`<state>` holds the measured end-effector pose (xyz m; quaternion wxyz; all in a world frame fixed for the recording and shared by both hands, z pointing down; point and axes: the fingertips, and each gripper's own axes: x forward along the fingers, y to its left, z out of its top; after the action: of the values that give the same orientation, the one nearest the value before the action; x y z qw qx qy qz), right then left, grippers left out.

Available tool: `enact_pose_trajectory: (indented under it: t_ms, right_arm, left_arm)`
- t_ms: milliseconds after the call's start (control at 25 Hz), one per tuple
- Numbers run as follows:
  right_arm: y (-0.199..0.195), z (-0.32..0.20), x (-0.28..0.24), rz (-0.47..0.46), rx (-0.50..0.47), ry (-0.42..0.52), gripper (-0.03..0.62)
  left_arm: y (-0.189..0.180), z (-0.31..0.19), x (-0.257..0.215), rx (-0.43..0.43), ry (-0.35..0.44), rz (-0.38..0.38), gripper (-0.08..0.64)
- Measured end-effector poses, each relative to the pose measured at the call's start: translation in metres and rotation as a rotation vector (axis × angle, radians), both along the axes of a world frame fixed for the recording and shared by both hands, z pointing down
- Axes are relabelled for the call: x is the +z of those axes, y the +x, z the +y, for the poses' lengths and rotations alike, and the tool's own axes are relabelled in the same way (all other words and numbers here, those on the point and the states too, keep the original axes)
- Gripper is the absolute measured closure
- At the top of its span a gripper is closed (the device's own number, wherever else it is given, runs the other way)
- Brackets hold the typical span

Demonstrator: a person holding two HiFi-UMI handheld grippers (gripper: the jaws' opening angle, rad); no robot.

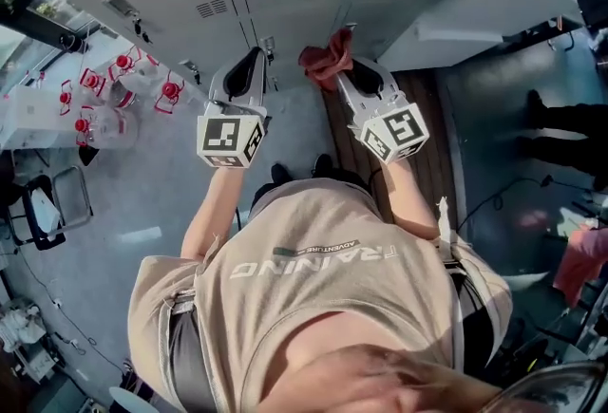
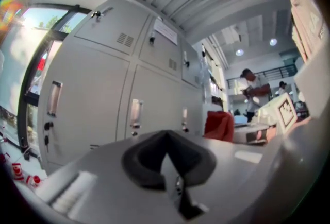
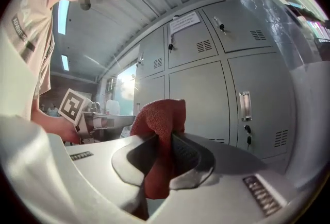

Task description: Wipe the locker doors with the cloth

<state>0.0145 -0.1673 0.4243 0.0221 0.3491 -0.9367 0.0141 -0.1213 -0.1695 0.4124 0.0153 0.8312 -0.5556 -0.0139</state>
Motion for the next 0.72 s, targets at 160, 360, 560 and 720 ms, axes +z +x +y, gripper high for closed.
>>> enact_pose_trajectory:
  t_ms: [160,360,560,720]
  right_arm:
    - [0.000,0.000,-0.009,-0.020,-0.026,0.023,0.538]
    - [0.005,-0.017,-0.022,-0.047,-0.048,0.046,0.538]
    - [0.000,-0.035,-0.021,-0.005,-0.066,0.062,0.538]
    - [-0.002,-0.039,-0.013,0.004,-0.060,0.048,0.538]
  left_arm:
    - [0.010,0.000,-0.020,-0.016,0.022,0.016,0.555]
    - [0.017,-0.018,-0.028,-0.028,0.045,-0.010,0.555]
    - [0.005,-0.022,-0.030,-0.077,0.044,-0.043,0.555]
    - [0.001,-0.013,-0.007,-0.108,-0.011,-0.026,0.555]
